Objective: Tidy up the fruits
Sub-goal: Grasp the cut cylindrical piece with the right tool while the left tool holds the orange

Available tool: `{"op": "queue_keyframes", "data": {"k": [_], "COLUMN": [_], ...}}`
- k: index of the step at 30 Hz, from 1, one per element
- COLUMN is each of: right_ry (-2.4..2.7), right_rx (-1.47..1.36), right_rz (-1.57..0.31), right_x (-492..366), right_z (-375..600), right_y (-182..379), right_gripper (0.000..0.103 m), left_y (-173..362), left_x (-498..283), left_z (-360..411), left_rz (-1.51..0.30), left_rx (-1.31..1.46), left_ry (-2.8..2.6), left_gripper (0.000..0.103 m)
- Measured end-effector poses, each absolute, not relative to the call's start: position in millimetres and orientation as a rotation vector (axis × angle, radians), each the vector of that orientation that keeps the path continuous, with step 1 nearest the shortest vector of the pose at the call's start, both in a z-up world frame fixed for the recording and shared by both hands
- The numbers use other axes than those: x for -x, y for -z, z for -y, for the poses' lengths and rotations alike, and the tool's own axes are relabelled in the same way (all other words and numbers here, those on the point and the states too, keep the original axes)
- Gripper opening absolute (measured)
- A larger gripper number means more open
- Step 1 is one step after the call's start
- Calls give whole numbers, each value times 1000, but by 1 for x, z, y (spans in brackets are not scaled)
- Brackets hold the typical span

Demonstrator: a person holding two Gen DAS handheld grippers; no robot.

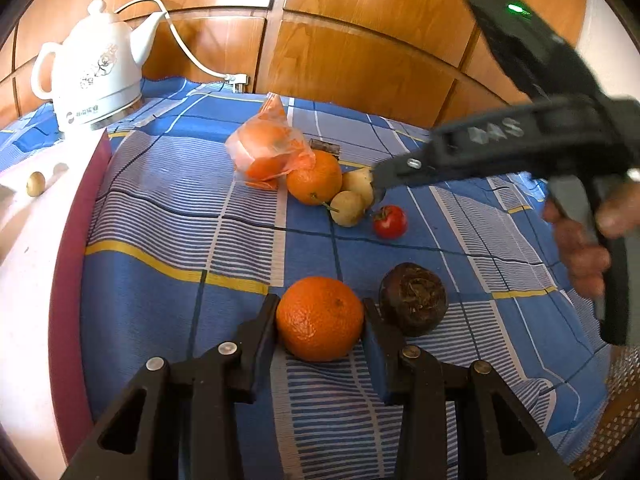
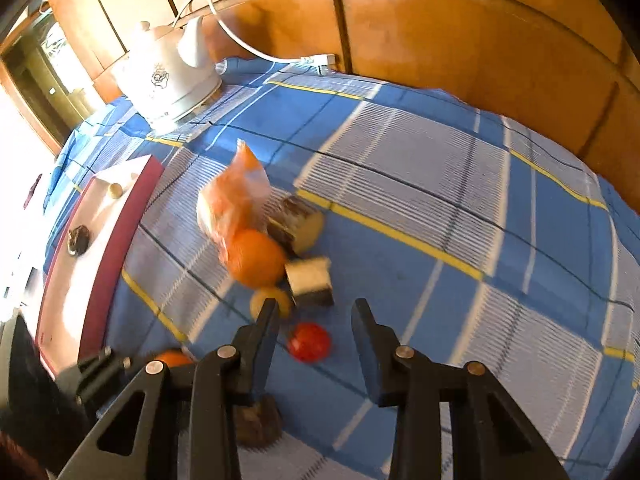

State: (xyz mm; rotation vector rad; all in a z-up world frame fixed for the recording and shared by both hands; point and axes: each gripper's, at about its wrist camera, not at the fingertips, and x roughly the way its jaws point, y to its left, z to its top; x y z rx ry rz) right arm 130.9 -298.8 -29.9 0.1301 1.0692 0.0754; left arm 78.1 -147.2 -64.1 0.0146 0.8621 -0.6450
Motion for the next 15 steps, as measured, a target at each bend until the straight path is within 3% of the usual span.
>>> {"op": "queue_keyframes", "data": {"k": [15], "right_ry": [-42], "right_rx": [-320], "right_rz": [-1056], "right_x": [-188], "right_z": [310], "right_y": [31], "right_gripper": [38], "left_y": [65], "left_x": [-70], "left_z": [142], "left_rz": [-829], "left_rx": [-4], "left_ry": [663], "left_gripper": [40]}}
